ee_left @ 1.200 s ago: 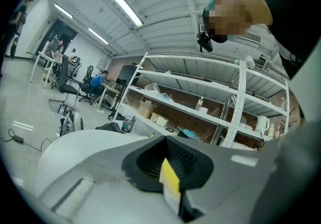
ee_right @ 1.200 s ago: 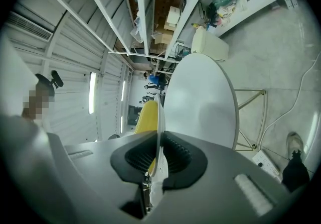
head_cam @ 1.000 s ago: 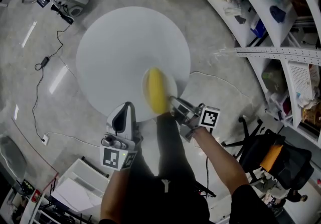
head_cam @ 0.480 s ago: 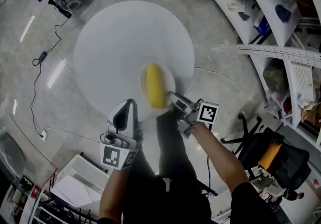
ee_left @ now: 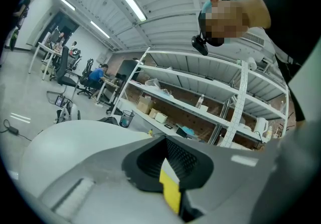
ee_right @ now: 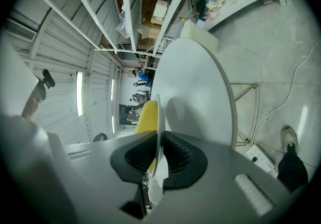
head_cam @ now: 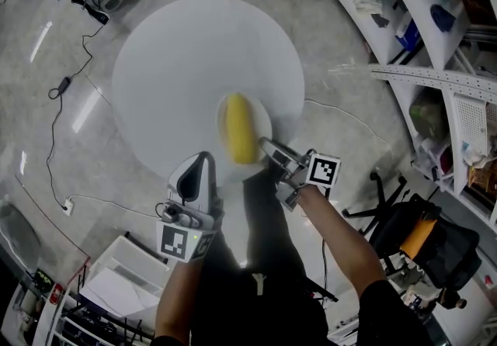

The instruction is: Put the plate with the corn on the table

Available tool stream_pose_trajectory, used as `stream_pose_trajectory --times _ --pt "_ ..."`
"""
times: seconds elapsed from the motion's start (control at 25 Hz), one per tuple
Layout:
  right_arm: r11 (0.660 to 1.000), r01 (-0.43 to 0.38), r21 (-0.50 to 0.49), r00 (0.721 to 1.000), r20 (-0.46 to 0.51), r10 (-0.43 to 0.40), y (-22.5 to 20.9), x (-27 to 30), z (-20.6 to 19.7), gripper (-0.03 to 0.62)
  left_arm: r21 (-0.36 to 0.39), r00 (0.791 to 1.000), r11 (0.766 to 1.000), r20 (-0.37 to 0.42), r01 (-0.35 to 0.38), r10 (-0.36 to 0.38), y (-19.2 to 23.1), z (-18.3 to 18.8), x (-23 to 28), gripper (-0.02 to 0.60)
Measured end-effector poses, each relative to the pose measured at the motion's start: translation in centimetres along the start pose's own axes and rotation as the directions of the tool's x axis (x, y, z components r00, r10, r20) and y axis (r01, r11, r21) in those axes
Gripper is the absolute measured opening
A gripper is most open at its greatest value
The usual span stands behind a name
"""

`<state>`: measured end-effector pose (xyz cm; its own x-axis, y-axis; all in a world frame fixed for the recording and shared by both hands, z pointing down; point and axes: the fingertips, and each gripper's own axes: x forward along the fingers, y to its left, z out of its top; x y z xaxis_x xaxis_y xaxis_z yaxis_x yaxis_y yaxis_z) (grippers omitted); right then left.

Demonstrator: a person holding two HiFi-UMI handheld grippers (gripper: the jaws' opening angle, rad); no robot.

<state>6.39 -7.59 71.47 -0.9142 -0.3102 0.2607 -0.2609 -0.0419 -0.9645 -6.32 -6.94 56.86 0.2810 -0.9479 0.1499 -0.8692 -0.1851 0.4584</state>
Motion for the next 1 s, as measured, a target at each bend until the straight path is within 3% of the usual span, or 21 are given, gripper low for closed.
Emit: stream_pose_trajectory --times 0.56,0.88,1.0 --pt "0.996 0.094 0.003 0.996 -0.008 -0.094 -0.8 0.6 0.0 0.037 -0.002 1.000 1.000 -0.015 0.001 -0.001 0.2 -0.7 -0.1 0.003" --pt "0.971 0.238 0.001 0.971 0.012 -0.238 -1.8 0.4 0.2 0.043 0.000 1.000 1.000 -0.022 0.010 -0.010 -0.1 -0.9 -0.5 0.003" --pt "0.951 0.304 -0.052 0.953 0.015 -0.304 -2.1 -0.1 0.5 0.044 0.002 1.000 1.000 -0.021 0.013 -0.013 -0.2 -1.0 -0.6 0.003"
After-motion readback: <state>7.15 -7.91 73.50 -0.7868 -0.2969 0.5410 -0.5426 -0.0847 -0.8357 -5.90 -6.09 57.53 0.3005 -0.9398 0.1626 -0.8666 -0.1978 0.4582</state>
